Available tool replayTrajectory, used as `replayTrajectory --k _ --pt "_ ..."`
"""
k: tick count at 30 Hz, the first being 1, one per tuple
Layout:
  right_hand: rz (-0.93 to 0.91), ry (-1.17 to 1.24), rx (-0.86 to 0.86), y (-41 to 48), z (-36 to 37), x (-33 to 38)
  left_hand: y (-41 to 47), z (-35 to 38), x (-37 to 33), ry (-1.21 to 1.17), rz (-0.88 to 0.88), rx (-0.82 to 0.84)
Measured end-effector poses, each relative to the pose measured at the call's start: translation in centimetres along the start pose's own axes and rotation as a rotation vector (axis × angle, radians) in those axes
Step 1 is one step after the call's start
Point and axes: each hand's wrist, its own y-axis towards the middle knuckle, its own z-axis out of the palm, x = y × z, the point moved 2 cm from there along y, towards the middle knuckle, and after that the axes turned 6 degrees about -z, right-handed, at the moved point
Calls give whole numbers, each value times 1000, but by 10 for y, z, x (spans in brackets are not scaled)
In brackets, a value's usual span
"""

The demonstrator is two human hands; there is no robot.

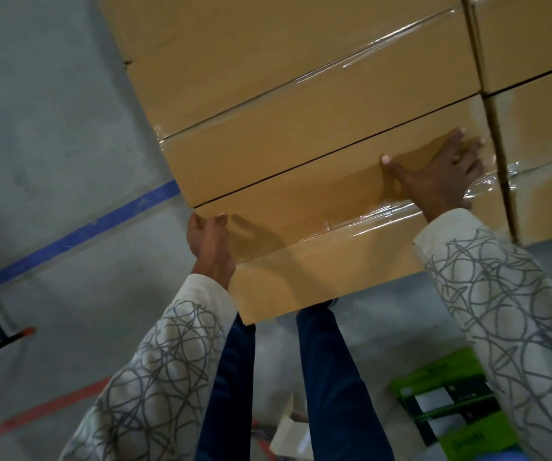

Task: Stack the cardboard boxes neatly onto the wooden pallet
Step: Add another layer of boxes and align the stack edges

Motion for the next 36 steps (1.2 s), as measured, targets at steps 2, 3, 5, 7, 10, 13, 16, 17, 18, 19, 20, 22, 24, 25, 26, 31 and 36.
replayTrajectory --k 2,3,5,7,10,13,16,17,18,19,20,22,24,25,26,31,36 --pt "2 -21 -14 1 0 1 -1 2 -2 -1 53 9" --pt "6 -35 -21 2 -1 3 -1 3 -3 -11 70 1" --pt "36 -65 -41 4 -3 8 0 3 -4 -30 89 -18" --pt "74 -73 -41 9 -7 13 -1 3 -2 -54 91 -11" --pt "60 -61 -15 17 -11 14 -1 2 0 -46 102 -10" --pt "26 -43 -6 20 -11 12 1 2 0 -38 98 -20" --pt "20 -37 -27 19 -12 11 3 1 -2 -28 100 -24" --pt "17 -40 -35 19 -13 10 3 1 -3 -30 101 -28" --pt "14 -36 -44 19 -14 9 4 1 -3 -32 97 -32" --pt "11 -27 -51 19 -15 8 7 1 -3 -36 92 -35" --pt "7 -14 -57 19 -15 9 8 0 -4 -30 87 -38" --pt "-5 0 -58 18 -14 11 13 -2 -6 -19 67 -46" --pt "14 2 -42 18 -14 13 17 -3 -6 -19 45 -46" --pt "29 2 -32 18 -15 15 19 -3 -5 -24 39 -52" --pt "37 4 -23 18 -15 16 21 -3 -4 -27 33 -58" --pt "34 18 -29 16 -13 19 22 -2 -4 -43 30 -58" --pt "47 4 -7 16 -13 23 14 4 -5 -41 63 -41"
